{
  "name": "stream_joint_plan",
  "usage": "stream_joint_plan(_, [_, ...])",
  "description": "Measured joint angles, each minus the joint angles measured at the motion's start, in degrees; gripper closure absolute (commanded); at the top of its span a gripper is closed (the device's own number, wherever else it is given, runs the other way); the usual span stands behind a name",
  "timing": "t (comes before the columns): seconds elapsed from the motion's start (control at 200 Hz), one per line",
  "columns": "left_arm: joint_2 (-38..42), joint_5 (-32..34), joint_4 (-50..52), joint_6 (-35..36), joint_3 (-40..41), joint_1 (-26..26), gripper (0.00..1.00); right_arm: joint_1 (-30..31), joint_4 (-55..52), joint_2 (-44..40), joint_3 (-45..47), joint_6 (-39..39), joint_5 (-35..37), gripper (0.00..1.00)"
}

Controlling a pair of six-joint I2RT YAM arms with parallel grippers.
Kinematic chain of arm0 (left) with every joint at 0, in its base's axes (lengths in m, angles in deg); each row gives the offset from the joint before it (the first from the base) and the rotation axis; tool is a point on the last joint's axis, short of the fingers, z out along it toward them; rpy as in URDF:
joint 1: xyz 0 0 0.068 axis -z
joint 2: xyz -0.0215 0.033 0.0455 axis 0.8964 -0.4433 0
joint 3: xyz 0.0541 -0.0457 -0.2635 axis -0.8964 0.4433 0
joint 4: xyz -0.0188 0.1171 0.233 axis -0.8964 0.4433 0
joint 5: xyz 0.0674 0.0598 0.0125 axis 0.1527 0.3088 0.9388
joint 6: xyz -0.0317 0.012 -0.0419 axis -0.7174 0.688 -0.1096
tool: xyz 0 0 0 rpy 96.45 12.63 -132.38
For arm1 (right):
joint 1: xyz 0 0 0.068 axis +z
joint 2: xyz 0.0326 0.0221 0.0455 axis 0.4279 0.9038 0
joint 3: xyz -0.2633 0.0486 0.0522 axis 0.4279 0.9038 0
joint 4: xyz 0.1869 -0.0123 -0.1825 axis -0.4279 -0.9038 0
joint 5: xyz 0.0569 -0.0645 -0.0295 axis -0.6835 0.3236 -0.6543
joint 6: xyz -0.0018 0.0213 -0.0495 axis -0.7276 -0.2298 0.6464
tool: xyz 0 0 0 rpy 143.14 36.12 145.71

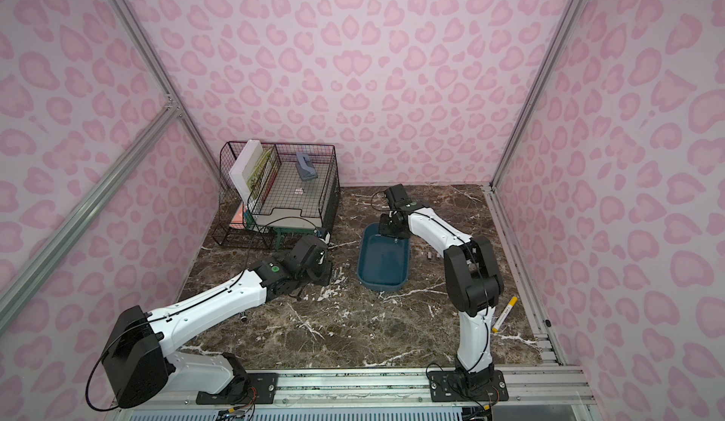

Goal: Take out the socket from the storage box
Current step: Place the socket head at the center of the board, then pick up the socket head from the storage box.

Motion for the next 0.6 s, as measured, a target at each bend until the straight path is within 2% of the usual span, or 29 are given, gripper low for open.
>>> stream_joint_plan(0.6, [-0.33,-0.02,-0.11,0.04,0.85,-0.15,0.62,-0.37,1.03,4.98,-0.39,-2.08,2.71,0.63])
